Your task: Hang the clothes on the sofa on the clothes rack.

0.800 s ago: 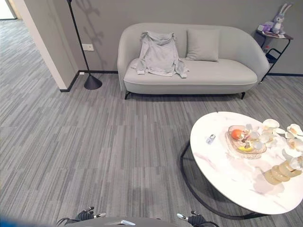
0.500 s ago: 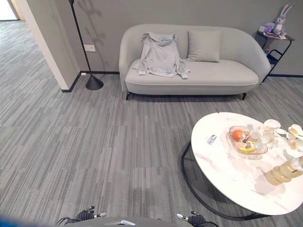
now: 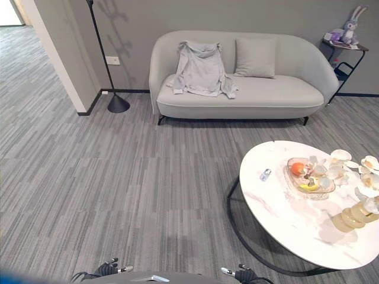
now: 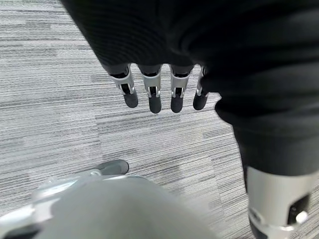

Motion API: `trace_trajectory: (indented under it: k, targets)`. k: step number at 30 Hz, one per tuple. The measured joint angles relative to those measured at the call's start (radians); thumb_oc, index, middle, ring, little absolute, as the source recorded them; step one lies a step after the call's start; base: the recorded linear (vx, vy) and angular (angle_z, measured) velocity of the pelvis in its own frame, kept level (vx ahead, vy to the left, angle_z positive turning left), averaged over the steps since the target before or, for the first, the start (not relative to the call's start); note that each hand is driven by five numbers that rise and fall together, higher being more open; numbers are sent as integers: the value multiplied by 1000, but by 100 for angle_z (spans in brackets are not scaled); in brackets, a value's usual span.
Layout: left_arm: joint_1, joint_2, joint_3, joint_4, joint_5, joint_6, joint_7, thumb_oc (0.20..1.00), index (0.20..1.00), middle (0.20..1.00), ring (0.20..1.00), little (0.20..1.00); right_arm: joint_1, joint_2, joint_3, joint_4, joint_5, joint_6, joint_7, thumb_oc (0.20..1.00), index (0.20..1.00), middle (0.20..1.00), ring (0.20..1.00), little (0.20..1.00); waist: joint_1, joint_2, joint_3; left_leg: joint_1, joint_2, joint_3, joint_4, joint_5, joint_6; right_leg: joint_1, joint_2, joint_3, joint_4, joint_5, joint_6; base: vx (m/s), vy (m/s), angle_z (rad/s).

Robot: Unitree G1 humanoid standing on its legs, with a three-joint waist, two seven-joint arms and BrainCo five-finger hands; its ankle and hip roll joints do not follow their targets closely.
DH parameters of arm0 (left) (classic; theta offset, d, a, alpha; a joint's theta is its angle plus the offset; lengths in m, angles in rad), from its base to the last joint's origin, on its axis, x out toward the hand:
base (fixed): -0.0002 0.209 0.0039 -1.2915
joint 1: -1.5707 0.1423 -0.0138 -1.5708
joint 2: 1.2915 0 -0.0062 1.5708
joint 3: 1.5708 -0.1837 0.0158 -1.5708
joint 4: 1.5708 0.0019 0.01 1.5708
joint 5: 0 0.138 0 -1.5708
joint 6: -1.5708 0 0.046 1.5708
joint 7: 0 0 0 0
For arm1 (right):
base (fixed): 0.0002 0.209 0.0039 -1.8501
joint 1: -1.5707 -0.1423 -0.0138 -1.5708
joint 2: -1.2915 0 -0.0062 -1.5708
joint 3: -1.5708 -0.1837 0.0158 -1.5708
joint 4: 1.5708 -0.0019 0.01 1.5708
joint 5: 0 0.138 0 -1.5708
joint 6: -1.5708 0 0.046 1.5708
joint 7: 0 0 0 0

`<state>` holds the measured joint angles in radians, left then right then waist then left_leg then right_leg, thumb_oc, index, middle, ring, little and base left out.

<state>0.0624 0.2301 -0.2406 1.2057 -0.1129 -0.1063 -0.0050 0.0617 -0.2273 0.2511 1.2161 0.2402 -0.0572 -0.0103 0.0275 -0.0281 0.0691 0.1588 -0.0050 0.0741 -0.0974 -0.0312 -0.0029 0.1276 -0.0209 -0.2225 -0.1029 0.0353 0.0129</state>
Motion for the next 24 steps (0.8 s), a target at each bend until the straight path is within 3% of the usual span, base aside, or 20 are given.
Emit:
trace_trajectory:
  k: [24]
  targets:
    - [0,1,-11,8,10,0,2,1000,1000,1000,1000,1000,1,0,0,0,0,1,12,1000,1000,1000,1000,1000,-3,2,-4,-1,-4,16,0,2,4,-7,-4,12,0,5,7,0,17,-1]
